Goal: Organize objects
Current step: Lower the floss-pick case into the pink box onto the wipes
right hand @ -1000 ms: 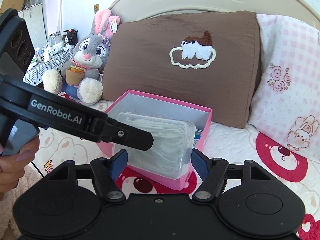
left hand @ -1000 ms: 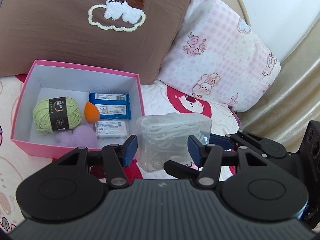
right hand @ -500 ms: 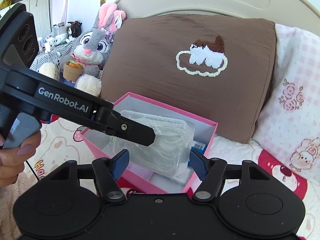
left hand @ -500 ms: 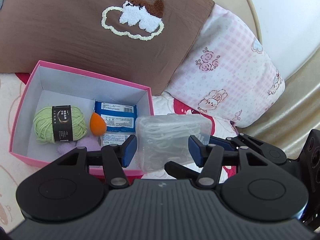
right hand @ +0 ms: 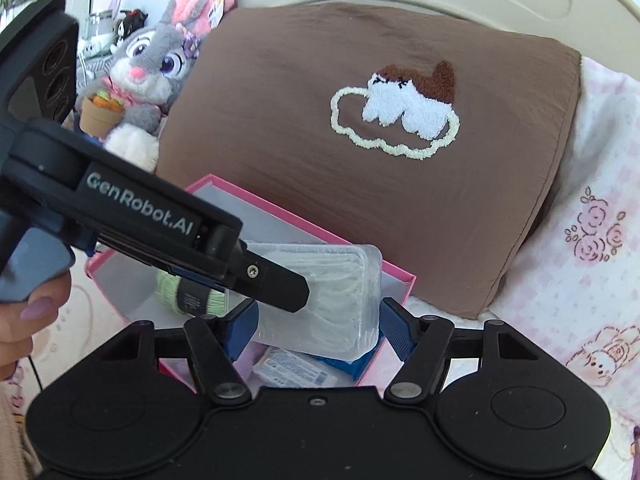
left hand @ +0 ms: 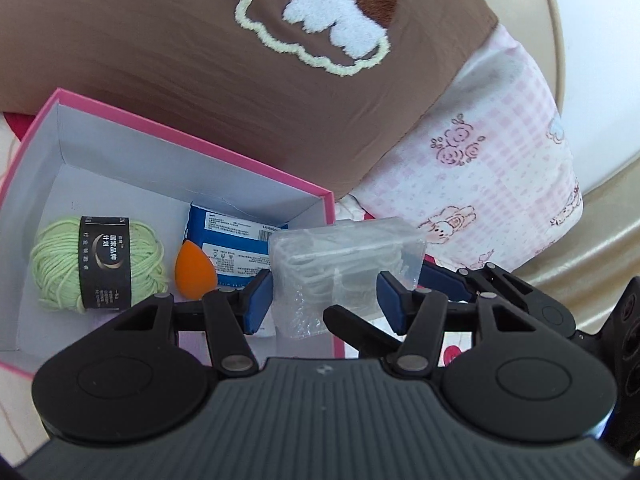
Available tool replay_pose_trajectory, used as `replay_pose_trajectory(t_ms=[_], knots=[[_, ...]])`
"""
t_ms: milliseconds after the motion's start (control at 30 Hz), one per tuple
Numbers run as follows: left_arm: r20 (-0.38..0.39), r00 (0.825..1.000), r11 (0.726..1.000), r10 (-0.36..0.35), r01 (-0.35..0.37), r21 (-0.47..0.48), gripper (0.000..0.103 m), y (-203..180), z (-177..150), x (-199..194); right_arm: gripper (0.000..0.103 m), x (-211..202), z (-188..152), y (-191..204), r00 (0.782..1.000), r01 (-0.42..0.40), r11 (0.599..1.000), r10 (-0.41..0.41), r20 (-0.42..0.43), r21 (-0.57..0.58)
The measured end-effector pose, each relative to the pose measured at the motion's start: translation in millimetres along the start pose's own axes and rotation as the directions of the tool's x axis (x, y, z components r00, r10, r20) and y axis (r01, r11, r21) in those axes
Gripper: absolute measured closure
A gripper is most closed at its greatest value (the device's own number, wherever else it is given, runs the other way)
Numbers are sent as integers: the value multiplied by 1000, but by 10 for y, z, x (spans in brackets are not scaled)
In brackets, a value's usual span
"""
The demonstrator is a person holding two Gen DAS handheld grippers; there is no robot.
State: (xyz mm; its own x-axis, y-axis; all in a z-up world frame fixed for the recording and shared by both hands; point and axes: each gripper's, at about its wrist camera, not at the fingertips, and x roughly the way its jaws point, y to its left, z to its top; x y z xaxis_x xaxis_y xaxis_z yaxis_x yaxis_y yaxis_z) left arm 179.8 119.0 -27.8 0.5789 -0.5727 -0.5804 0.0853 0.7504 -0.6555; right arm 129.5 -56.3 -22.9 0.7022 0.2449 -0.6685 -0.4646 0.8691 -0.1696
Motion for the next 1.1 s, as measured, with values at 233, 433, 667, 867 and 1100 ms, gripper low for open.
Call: replay_pose_trajectory(t_ms=[233,433,667,867,1100], knots=[[9,1000,994,-10,11,-110,48,341,76,346,34,349,-34,13,998,18,999,-21,-61,-45],[14,1000,989,17,-15,-149,48,514,115,522,34,602,-75,93,995,27,994,-37,-97,-110],[9,999,985,42,-40,-169,50,648,179,701,43,824,-81,142,989,57,981,-81,-127,-185],[17,995,988,101,-98,-119,50,636,222,751,45,986,-82,178,986,45,972,-81,-145,-230],[6,994,991,107,-106,-84,52,616,358,920,45,1130,-29,57,982,49,983,-80,-170,-175]])
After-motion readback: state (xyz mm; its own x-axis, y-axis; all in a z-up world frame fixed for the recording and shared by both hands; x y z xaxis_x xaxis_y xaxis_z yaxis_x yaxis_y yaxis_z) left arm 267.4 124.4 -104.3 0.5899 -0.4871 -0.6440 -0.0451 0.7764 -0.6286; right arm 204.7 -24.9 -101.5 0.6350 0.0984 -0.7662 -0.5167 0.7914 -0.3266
